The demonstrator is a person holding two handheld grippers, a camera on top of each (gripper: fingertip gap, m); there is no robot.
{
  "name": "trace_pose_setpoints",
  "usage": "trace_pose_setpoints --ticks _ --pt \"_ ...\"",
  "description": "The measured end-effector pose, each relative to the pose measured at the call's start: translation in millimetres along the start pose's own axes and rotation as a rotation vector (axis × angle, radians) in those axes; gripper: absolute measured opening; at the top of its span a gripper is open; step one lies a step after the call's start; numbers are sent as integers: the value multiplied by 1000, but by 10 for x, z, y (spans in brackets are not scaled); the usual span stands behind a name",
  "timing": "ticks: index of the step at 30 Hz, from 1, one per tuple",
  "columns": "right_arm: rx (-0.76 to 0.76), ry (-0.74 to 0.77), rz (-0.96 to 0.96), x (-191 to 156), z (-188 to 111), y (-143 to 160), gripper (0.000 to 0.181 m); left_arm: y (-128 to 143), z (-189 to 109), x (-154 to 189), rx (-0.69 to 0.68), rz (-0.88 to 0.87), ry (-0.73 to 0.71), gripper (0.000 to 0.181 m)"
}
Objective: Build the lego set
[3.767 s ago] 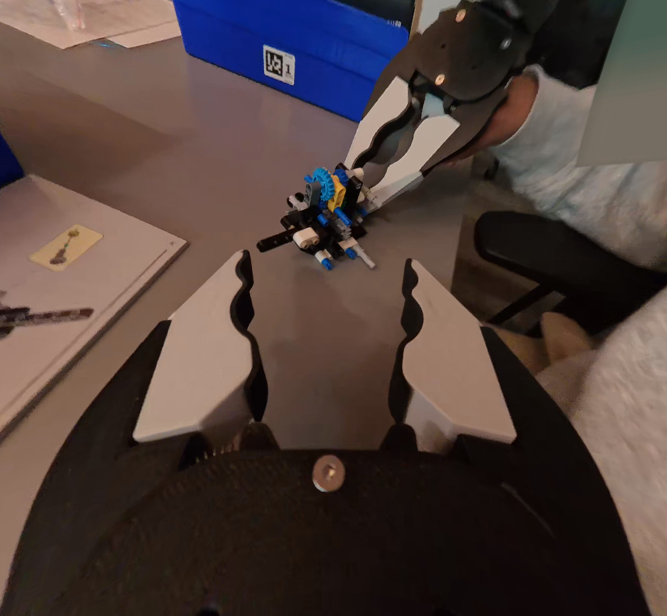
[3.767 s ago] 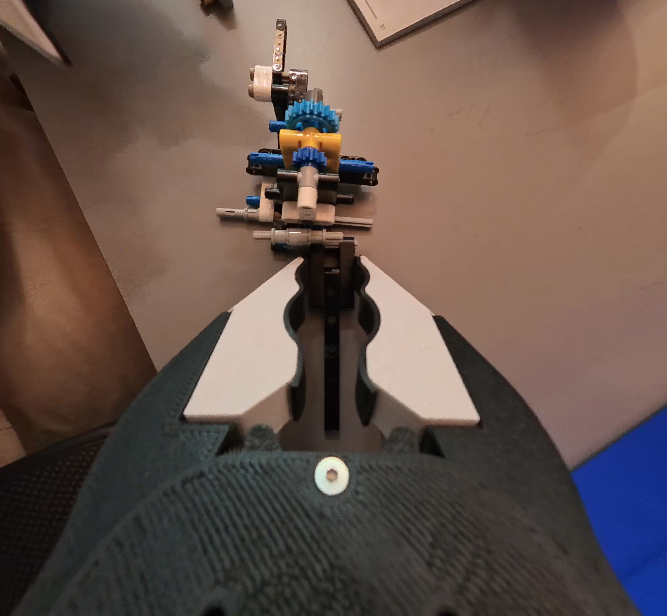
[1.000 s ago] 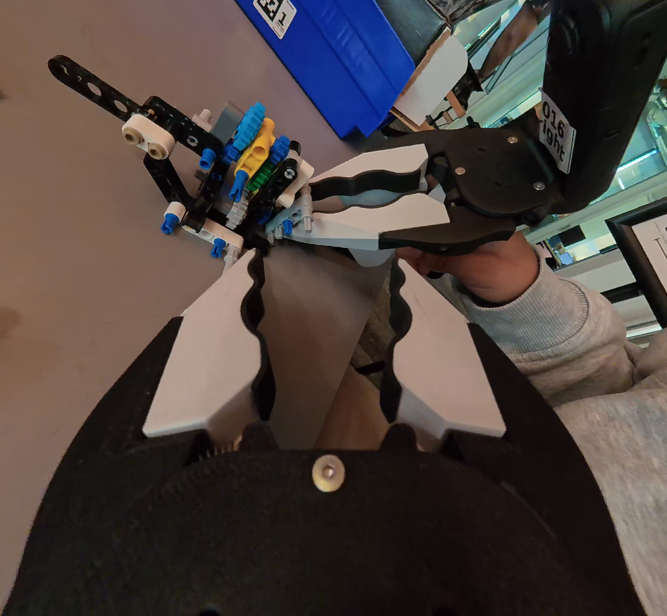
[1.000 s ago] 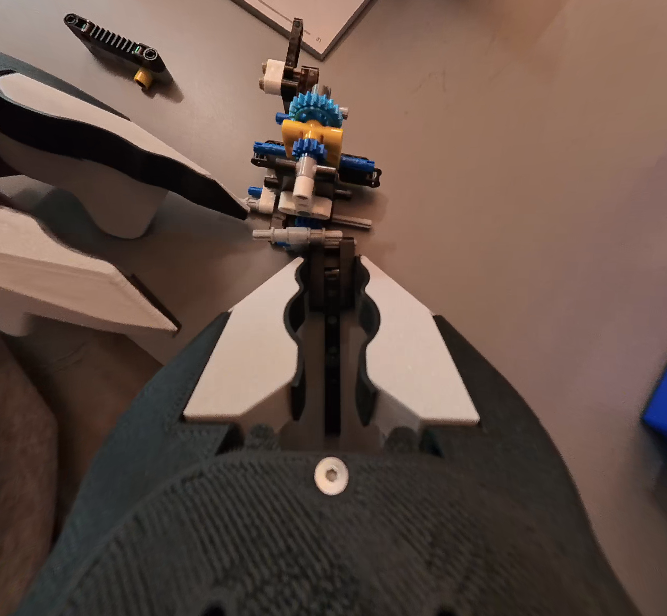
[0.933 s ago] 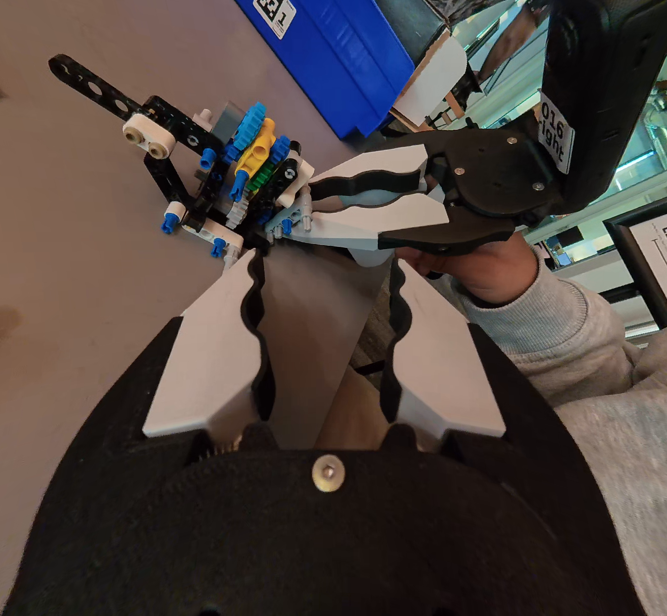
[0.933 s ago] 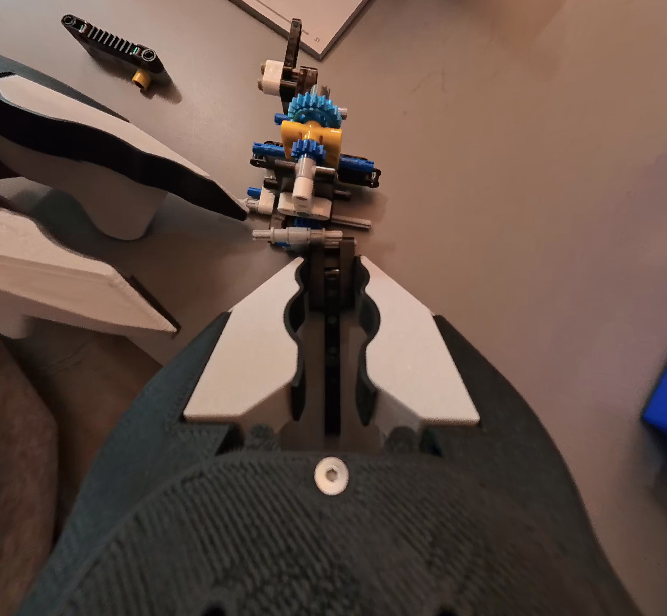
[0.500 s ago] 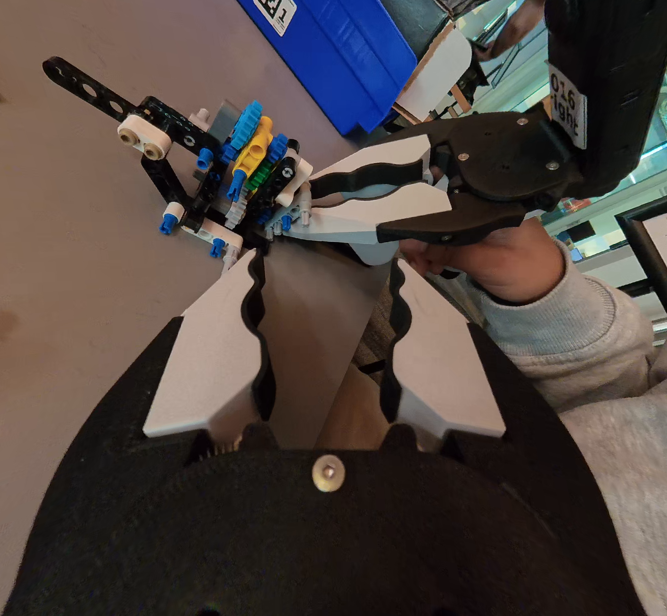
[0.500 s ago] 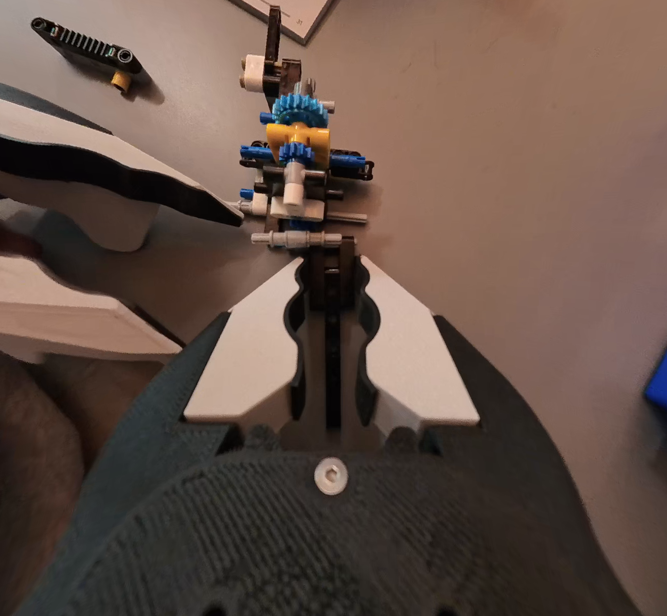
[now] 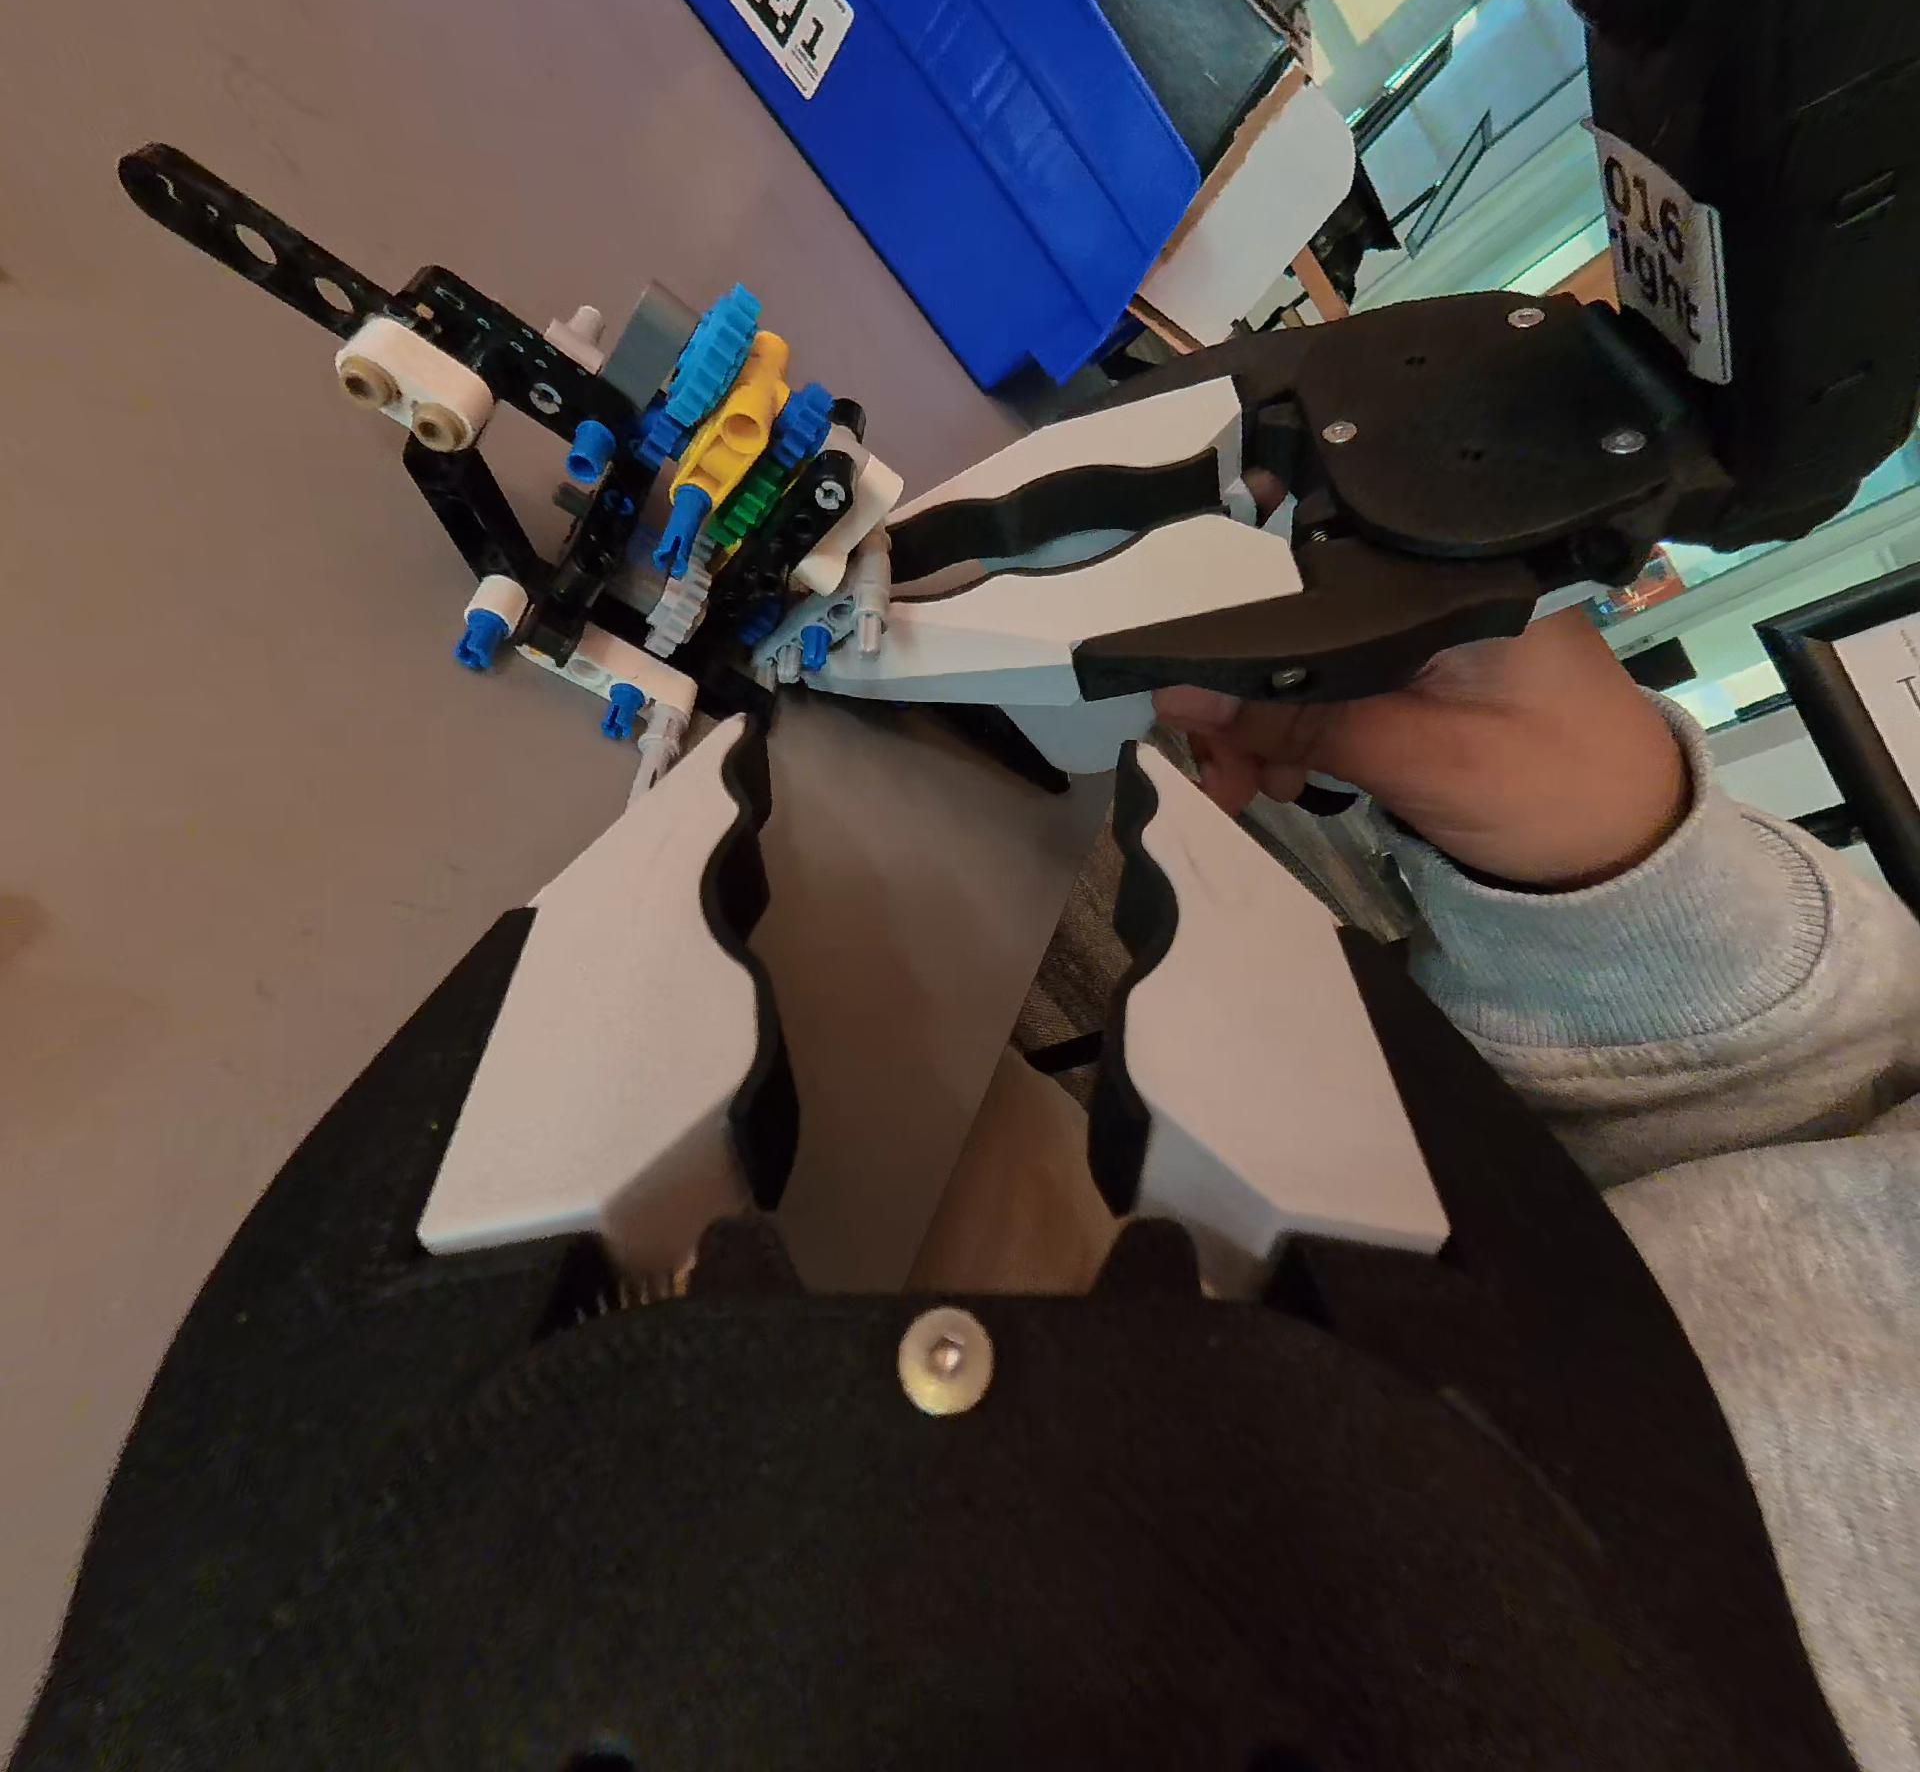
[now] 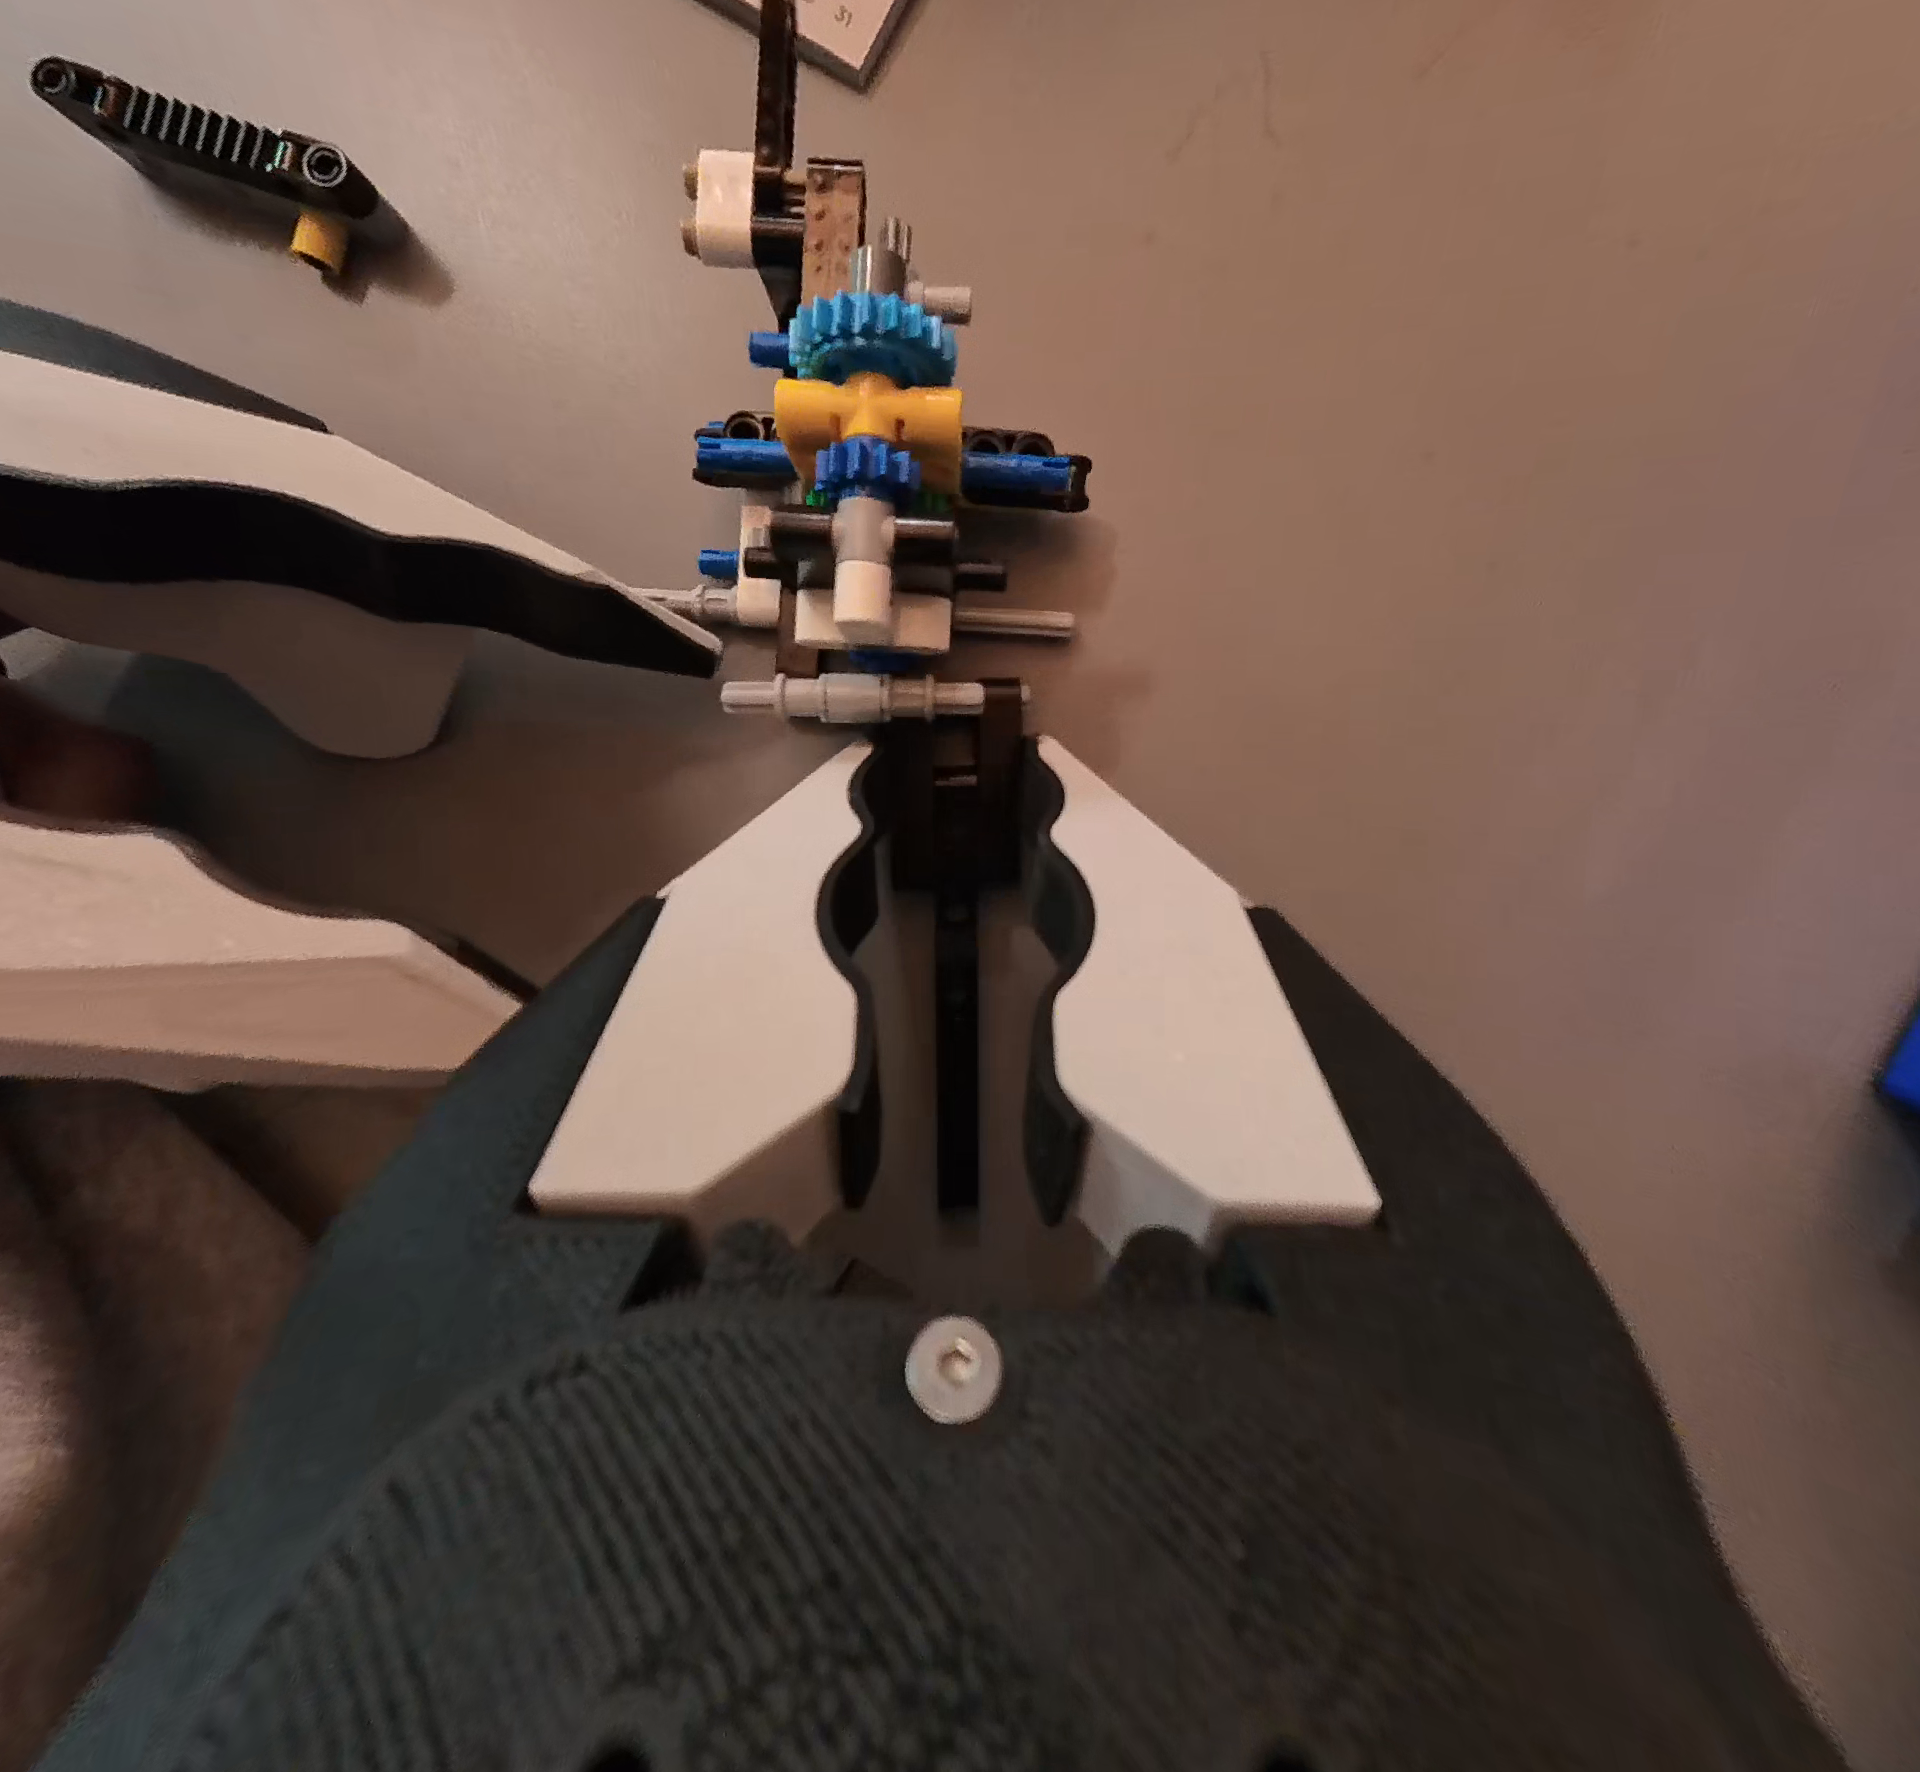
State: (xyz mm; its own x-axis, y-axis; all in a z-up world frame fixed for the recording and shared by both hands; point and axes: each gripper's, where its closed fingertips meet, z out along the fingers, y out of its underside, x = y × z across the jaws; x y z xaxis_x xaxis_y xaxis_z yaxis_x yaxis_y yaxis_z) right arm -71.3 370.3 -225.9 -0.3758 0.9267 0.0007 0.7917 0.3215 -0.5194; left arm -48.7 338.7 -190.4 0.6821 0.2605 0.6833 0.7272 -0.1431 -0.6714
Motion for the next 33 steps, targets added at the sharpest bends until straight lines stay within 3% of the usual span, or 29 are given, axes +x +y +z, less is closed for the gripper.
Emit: trace_pose_setpoints --ticks 33 --pt "-37 -57 65 -27 29 -10 24 -3 -69 -25 14 -13 -6 62"
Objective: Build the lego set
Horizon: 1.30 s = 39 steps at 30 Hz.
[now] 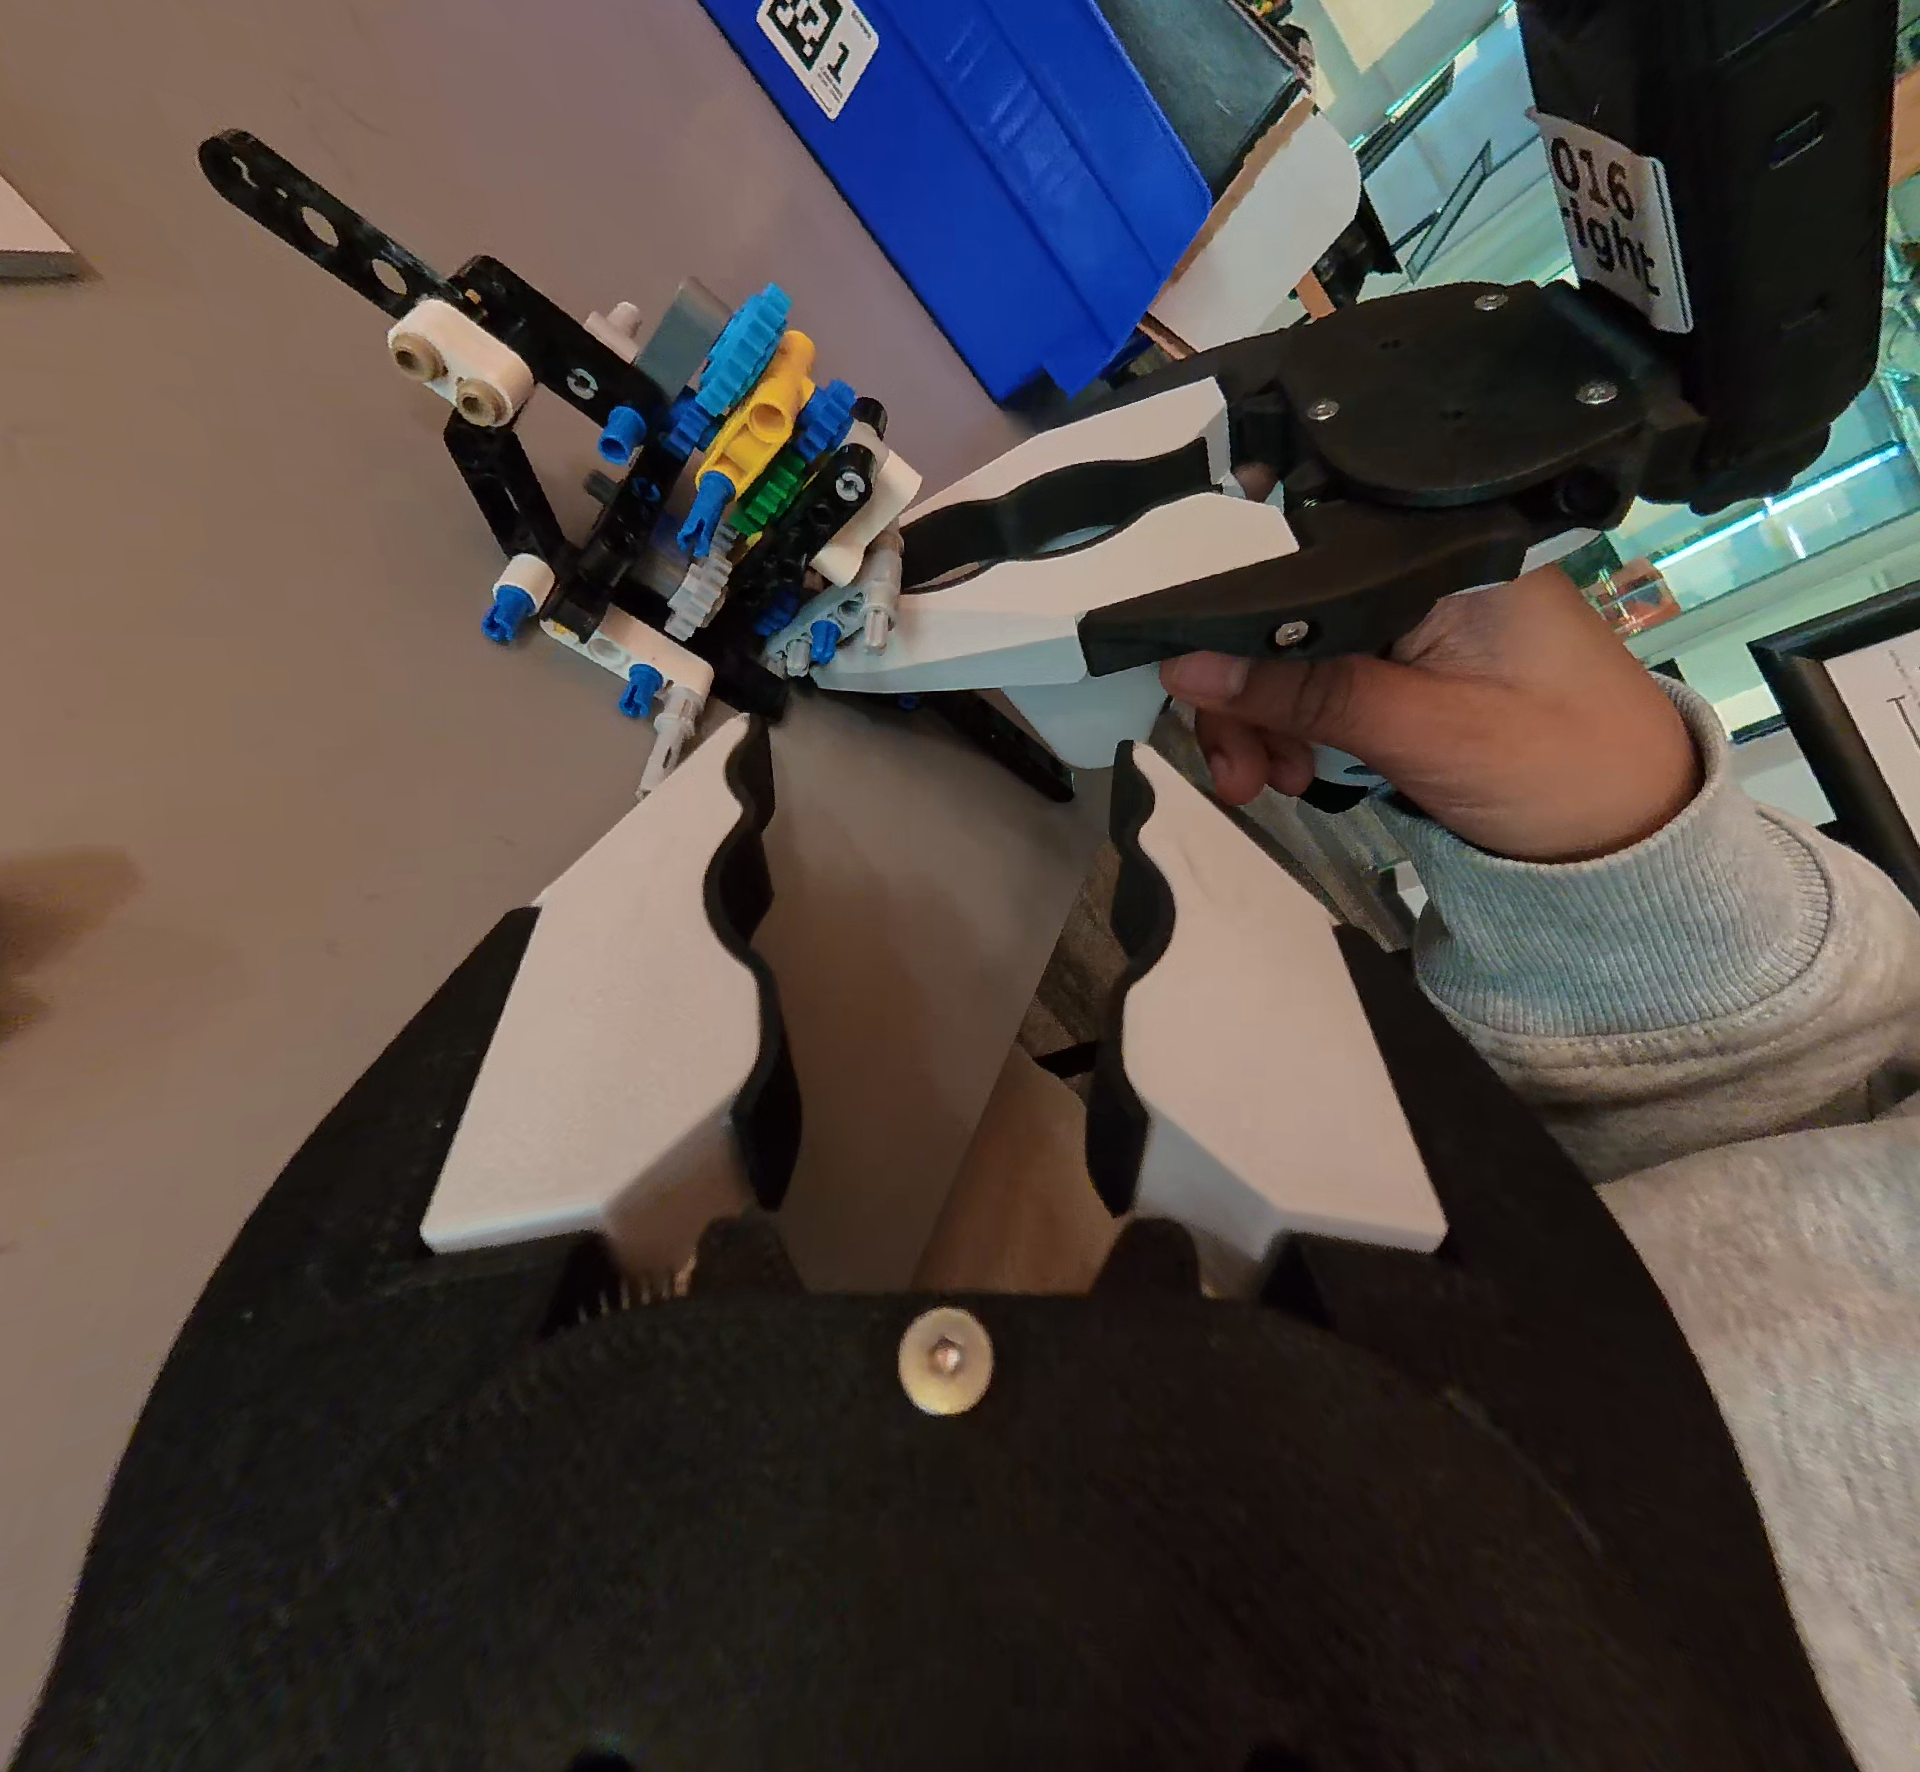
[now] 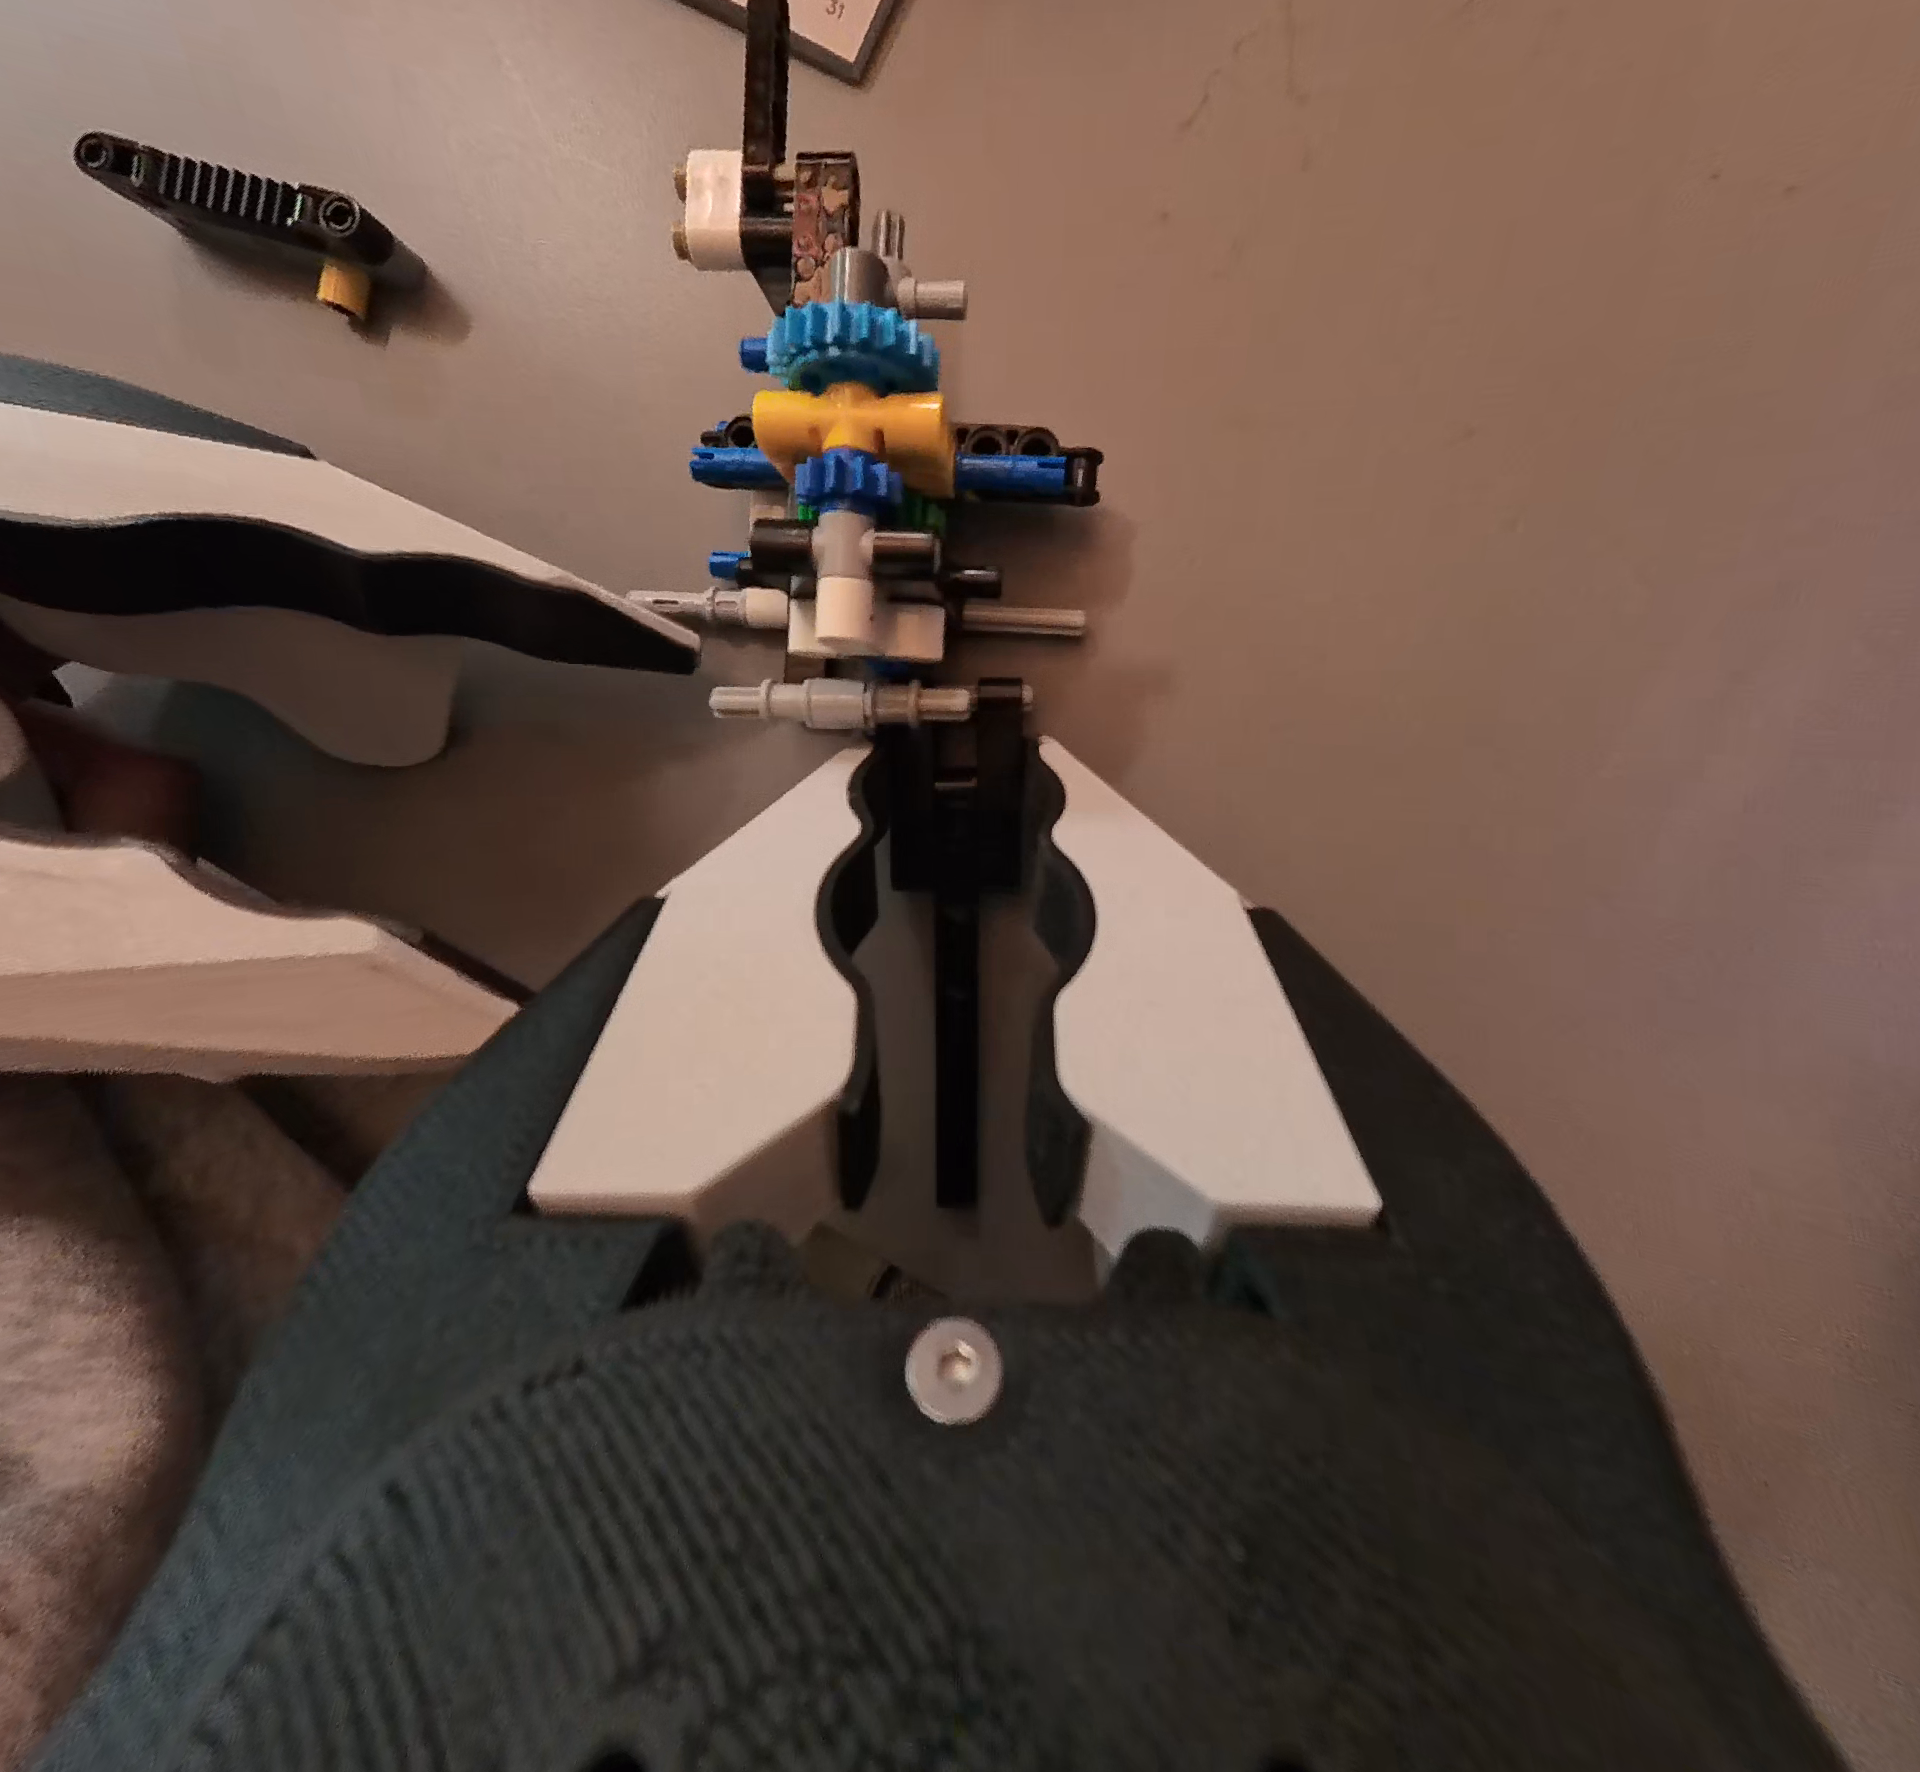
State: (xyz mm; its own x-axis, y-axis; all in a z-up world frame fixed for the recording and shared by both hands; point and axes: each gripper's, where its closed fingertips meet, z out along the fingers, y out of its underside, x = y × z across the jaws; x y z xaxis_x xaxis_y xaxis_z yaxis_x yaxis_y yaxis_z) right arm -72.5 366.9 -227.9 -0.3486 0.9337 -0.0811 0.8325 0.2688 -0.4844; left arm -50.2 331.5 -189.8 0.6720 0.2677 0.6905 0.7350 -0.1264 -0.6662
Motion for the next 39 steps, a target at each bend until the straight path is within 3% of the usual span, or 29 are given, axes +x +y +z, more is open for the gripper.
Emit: trace_pose_setpoints --ticks 26,34,39 --pt "-26 -20 -16 -33 3 -4 24 13 122 -7 -42 -10 -26 54" --pt "-10 -16 -11 -31 5 -9 24 -12 73 15 -15 -21 -3 60" --pt "15 -27 -18 -52 -16 11 36 -69 -49 43 40 16 11 60"
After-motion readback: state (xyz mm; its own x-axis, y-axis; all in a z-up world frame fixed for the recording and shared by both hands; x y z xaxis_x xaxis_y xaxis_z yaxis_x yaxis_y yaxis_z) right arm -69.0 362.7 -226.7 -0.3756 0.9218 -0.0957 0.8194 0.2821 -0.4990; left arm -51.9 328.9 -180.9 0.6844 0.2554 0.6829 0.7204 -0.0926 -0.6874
